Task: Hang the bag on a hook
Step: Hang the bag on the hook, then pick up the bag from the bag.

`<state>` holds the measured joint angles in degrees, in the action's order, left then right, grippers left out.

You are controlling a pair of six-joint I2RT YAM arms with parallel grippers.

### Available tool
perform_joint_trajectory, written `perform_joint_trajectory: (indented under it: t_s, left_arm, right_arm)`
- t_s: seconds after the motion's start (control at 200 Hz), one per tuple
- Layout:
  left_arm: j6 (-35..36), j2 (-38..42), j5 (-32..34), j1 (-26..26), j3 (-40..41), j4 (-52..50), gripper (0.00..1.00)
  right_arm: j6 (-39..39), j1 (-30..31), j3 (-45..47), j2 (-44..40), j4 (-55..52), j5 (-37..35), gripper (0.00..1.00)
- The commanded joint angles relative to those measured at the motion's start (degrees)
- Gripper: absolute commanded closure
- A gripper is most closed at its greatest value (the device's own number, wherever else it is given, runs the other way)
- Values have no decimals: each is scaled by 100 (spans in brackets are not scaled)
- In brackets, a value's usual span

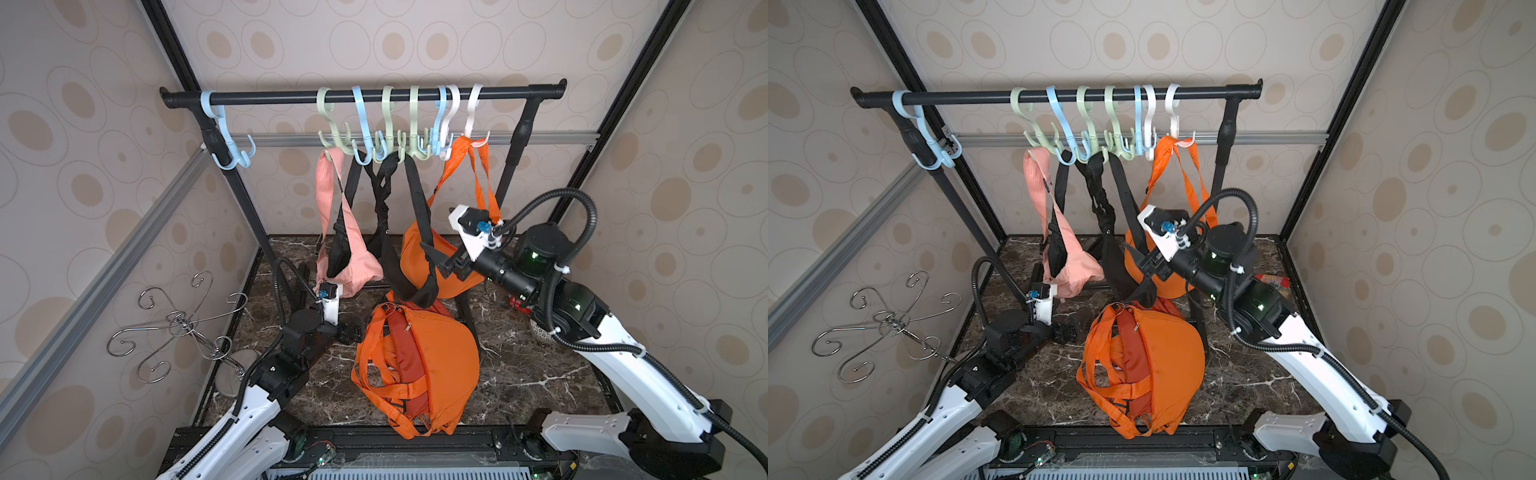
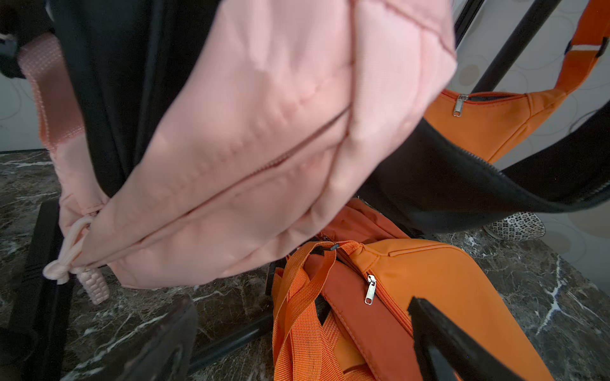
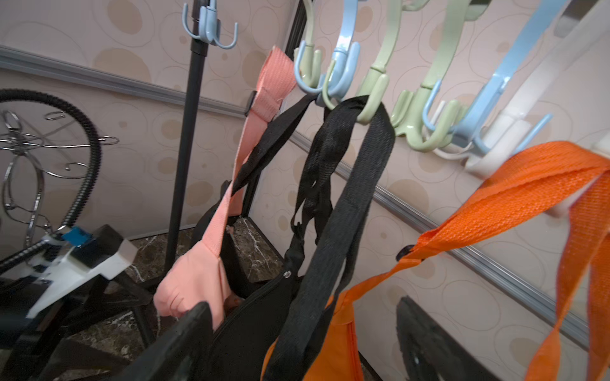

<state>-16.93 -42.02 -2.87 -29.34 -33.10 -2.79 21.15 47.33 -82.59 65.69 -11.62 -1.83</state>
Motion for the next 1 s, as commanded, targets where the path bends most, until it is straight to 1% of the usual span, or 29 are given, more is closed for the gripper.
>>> perform_joint_trajectory:
  t_s: [0.0, 0.105, 0.145, 0.175, 0.25, 0.28, 0.34, 0.39, 0.45, 0.515, 0.61, 0.705, 0.735, 0.83, 0.885, 0.995]
  left_arm:
    - [-95, -122, -92, 34, -22, 334, 0]
    - [-415, -400, -93, 34, 87, 498, 0]
    - [-610, -535, -119, 81, 172, 619, 0]
    - [-796, -632, -275, 165, 249, 766, 0]
    - [-1486, -974, -1178, 668, 540, 1363, 0]
    - [-1753, -1056, -1421, 843, 695, 1625, 0]
    - [-2090, -1050, -1484, 1059, 933, 2055, 1]
    - [-2262, -958, -1364, 1171, 1053, 2143, 0]
    - [-2488, -828, -1317, 1370, 1172, 2205, 0]
    - [-2741, -636, -1397, 1637, 1313, 2239, 0]
    - [-3039, -235, -1556, 2079, 1564, 2187, 0]
    - [-3143, 337, -1514, 2435, 1722, 1926, 0]
    - [-3154, 533, -1484, 2529, 1757, 1670, 0]
    - [-3092, 1021, -1452, 2745, 1750, 1315, 0]
    - [-2992, 1082, -1493, 2811, 1668, 1126, 0]
    - [-2869, 980, -1615, 2841, 1555, 995, 0]
  right_arm:
    - [-472, 431, 1056, -440, -350, -606, 12]
    - [-926, 1183, 2104, -722, -629, -1298, 14]
    - [-1198, 1467, 2424, -730, -732, -1450, 16]
    - [-1449, 1666, 2618, -691, -826, -1501, 18]
    - [-2094, 2153, 3040, -526, -808, -1393, 21]
    - [-2268, 2360, 3157, -414, -754, -1401, 22]
    - [-2561, 2716, 3303, -133, -636, -1428, 24]
    - [-2710, 2905, 3379, 161, -474, -1202, 25]
    - [-2873, 3001, 3337, 628, -366, -785, 25]
    - [-3026, 3018, 3111, 1234, -391, -171, 28]
    - [-3151, 3071, 2584, 2091, -551, 295, 30]
    - [-3183, 3089, 2197, 2734, -571, 347, 30]
    - [-3209, 3087, 2090, 2885, -576, 353, 30]
    - [-3293, 3088, 1889, 3292, -584, 338, 35]
    - [-3370, 3095, 1824, 3463, -636, 265, 41]
    - [-3491, 3099, 1748, 3641, -889, -5, 48]
